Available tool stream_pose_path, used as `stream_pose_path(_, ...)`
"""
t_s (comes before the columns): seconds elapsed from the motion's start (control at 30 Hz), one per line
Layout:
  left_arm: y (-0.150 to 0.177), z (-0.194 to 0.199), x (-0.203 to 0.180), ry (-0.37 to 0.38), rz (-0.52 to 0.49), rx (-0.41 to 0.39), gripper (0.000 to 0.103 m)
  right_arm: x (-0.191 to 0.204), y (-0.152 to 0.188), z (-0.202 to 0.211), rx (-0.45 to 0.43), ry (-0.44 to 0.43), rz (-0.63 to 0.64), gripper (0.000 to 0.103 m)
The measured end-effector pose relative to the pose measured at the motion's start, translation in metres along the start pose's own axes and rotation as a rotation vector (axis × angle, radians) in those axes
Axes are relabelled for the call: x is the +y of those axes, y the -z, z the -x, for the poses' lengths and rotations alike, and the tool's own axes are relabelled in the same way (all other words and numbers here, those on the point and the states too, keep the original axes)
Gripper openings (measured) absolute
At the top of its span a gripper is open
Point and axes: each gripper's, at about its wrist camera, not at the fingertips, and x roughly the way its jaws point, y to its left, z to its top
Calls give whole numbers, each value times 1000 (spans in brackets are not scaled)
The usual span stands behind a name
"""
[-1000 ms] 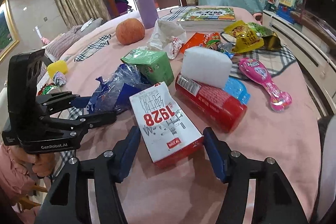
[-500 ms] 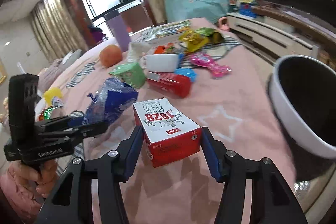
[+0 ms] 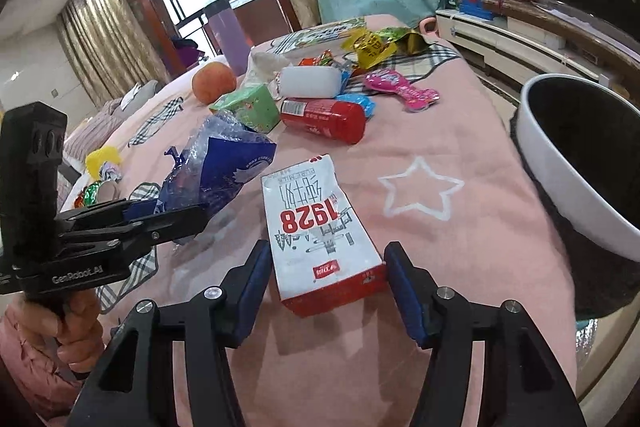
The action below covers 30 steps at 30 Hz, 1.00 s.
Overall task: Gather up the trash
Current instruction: 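Carry the bag and carton over the trash bin and open both tools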
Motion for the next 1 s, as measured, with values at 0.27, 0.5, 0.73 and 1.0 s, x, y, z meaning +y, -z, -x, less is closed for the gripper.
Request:
stream_pose_path(0.27, -4, -4, -17, 22, -21, 3, 42, -8, 4, 5, -24, 40, -26, 58)
stream_pose_path(0.5, -15, -16, -54, 72, -75, 12, 42, -43, 4, 43, -102, 100, -127, 54)
stream_pose_path(0.73, -29, -25, -89, 113, -127, 13, 42, -78, 3, 86, -193, 156, -212, 53)
stream_pose_path(1.0, -46, -38, -124, 138, -166, 23, 42, -109, 3, 111, -248, 214, -274, 53)
